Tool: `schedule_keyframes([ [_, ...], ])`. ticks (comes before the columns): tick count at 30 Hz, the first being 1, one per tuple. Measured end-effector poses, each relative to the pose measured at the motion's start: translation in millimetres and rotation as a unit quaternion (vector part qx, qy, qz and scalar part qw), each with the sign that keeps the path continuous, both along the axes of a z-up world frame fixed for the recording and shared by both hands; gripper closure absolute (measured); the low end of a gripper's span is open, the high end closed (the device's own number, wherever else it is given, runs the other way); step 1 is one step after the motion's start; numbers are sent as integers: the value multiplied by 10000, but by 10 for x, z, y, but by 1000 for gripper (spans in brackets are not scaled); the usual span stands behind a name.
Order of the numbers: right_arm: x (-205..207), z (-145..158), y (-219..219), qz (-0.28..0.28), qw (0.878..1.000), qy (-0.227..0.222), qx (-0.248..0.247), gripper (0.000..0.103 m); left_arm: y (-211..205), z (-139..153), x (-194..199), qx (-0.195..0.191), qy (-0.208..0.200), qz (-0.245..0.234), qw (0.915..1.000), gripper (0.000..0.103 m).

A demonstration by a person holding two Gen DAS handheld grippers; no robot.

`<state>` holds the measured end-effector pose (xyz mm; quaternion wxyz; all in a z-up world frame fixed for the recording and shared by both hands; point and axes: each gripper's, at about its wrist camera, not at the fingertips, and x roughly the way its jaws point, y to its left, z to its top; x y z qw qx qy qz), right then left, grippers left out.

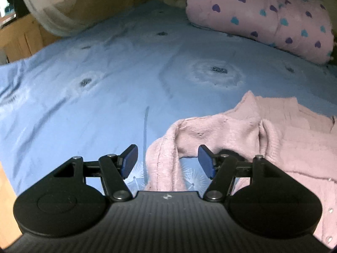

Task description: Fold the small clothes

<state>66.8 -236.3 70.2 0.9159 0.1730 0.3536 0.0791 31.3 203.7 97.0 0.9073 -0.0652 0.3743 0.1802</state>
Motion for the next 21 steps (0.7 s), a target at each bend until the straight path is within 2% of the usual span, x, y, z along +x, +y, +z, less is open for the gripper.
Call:
schedule_keyframes([
  [4, -264, 47, 92, 126, 9989, -67, -452, 44, -10, -68, 32, -158, 142, -435, 9988, 34],
  [7, -460, 35, 133, 16, 9974, -75, -710, 44, -88, -110, 5, -116, 249, -811, 9963, 33],
  [14, -787, -29, 328, 74, 9995, -57, -285, 44, -182, -246, -42, 347, 471, -1372, 9888, 27],
  [18, -858, -118, 428, 19, 9982, -71, -597, 44, -113, -369, -67, 203, 573, -1413, 9881, 27],
  [21, -867, -194, 453, 91, 9991, 6, -421, 44, -67, -458, -56, 115, 635, -1374, 9884, 26],
])
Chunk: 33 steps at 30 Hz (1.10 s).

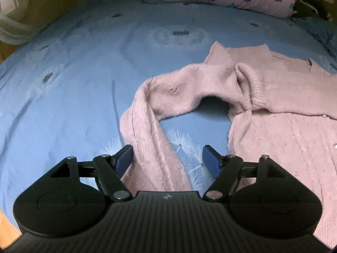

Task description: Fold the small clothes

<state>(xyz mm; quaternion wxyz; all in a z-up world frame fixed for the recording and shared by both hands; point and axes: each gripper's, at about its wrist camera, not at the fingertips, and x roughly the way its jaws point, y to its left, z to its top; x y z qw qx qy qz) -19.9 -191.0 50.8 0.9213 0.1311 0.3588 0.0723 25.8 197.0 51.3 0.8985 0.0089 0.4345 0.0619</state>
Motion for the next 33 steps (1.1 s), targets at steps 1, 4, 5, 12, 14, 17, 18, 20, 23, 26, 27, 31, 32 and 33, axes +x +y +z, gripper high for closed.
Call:
schedule_keyframes([
  [1, 1, -25, -4, 11, 9999, 43, 143, 44, 8, -29, 12, 10, 20, 63, 10000, 26],
  [4, -12, -108, 40, 53, 9996, 114, 263, 44, 34, -113, 41, 82, 115, 253, 9996, 26],
  [5, -32, -128, 78, 69, 9998, 88, 179, 44, 45, -140, 45, 51, 134, 267, 9995, 26],
  [12, -57, -197, 181, 188, 9998, -29, -109, 39, 129, -191, 57, -238, 113, 413, 9988, 24],
  [14, -63, -212, 201, 177, 9997, -44, -154, 37, 100, -196, 67, -164, 128, 378, 9991, 23],
  [17, -74, -225, 218, 186, 9996, -82, -173, 34, 85, -206, 87, -105, 106, 329, 9993, 24],
  [18, -77, -226, 226, 188, 9996, -88, -194, 34, 91, -190, 78, -148, 57, 304, 9994, 35],
  [20, -82, -226, 227, 185, 9996, -94, -207, 34, 133, -139, 46, -216, -56, 355, 9991, 56],
  [23, -93, -227, 220, 191, 9996, -107, -174, 34, 271, -71, -1, -470, -147, 572, 9972, 80],
  [26, -104, -229, 208, 212, 9996, -133, -154, 34, 465, 4, -42, -557, -269, 997, 9931, 84],
  [27, -107, -234, 207, 214, 9995, -151, -148, 34, 552, 43, -59, -597, -346, 1158, 9909, 85],
  [31, -137, -266, 222, 252, 9991, -277, -209, 33, 801, 238, -128, -597, -652, 1547, 9840, 85],
  [32, -148, -273, 231, 269, 9989, -307, -245, 33, 845, 285, -142, -551, -711, 1618, 9827, 85],
  [33, -151, -275, 235, 279, 9987, -324, -266, 32, 883, 328, -148, -504, -747, 1666, 9819, 86],
])
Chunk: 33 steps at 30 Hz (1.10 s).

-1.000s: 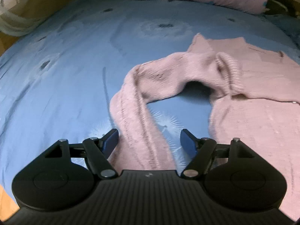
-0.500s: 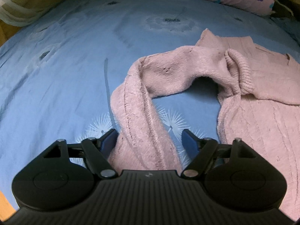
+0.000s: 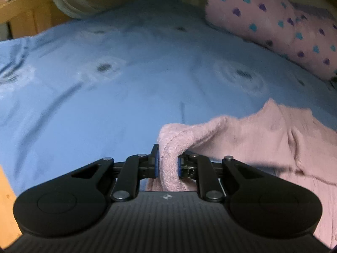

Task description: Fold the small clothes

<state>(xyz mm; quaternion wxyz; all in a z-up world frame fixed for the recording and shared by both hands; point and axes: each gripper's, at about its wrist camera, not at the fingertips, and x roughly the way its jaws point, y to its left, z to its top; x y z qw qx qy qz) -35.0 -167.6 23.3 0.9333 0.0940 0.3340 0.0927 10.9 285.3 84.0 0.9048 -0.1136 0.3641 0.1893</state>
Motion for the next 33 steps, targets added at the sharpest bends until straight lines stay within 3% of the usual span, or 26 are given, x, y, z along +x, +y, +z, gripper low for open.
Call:
schedule_keyframes([
  [8, 3, 8, -9, -59, 9999, -7, 110, 32, 307, 296, -45, 157, -240, 326, 9991, 86],
  [13, -1, 29, -27, -115, 9997, -20, 226, 32, 356, 480, -23, 136, -322, 213, 9992, 86],
  [15, 8, 56, -43, -124, 9995, 0, 280, 31, 320, 584, -16, -70, -426, 86, 9990, 86],
  [18, 24, 91, -87, -148, 9990, 1, 410, 31, 226, 761, 0, -739, -679, -251, 9946, 86],
  [25, 38, 173, -216, -243, 9985, -232, 441, 31, -414, 1229, 100, -953, -1116, -1034, 9838, 86],
  [30, 31, 159, -337, -335, 9973, -299, 590, 31, -1071, 1463, 279, -787, -1279, -1623, 9753, 86],
  [33, 29, 132, -394, -403, 9965, -293, 678, 31, -1520, 1453, 428, -703, -1229, -1936, 9708, 86],
])
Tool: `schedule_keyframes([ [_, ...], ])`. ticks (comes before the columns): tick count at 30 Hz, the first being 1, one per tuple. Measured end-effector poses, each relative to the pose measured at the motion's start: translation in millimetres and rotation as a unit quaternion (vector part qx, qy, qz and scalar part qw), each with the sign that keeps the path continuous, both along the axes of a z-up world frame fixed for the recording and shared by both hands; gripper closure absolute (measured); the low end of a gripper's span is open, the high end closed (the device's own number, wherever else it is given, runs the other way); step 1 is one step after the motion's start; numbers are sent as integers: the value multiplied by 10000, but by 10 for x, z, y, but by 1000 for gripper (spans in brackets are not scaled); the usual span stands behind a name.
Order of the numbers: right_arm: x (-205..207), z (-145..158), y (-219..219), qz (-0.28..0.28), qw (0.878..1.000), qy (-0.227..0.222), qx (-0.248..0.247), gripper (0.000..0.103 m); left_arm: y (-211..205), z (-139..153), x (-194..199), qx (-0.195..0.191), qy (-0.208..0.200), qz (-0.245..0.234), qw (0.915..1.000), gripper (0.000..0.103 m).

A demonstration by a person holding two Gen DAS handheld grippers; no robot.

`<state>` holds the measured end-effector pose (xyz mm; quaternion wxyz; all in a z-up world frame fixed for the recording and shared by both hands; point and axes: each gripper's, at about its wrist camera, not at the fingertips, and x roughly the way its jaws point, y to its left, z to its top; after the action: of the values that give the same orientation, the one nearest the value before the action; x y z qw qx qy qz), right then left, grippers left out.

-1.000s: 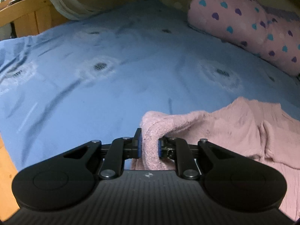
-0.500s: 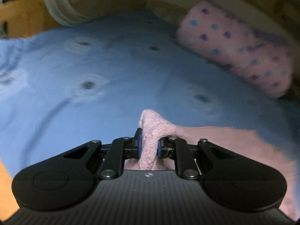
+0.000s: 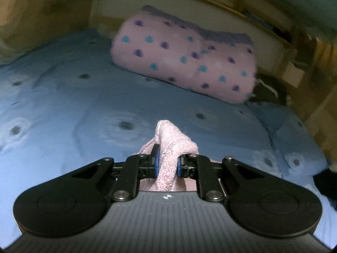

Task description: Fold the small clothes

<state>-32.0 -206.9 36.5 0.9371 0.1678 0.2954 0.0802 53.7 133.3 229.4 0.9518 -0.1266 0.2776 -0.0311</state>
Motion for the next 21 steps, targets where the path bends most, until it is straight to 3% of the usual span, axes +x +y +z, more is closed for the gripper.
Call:
schedule_keyframes([
  [5, 20, -4, -58, -24, 9998, -50, 190, 31, -641, -305, 320, 45, 302, -320, 9990, 86],
  [9, 20, -27, -89, -69, 9998, -125, 154, 31, -1090, -733, 553, 256, 635, -543, 9962, 85],
  [15, 82, -121, -111, -27, 9998, -1, 174, 32, -1465, -1323, 816, 612, 1167, -687, 9889, 82],
  [17, 88, -123, -107, -10, 9999, -12, 151, 31, -1544, -1444, 834, 681, 1299, -731, 9865, 74],
  [19, 89, -132, -112, -17, 9998, 11, 181, 32, -1601, -1500, 833, 831, 1380, -762, 9840, 52],
  [21, 92, -133, -106, -14, 9999, 11, 172, 31, -1631, -1505, 816, 1061, 1378, -732, 9820, 41],
])
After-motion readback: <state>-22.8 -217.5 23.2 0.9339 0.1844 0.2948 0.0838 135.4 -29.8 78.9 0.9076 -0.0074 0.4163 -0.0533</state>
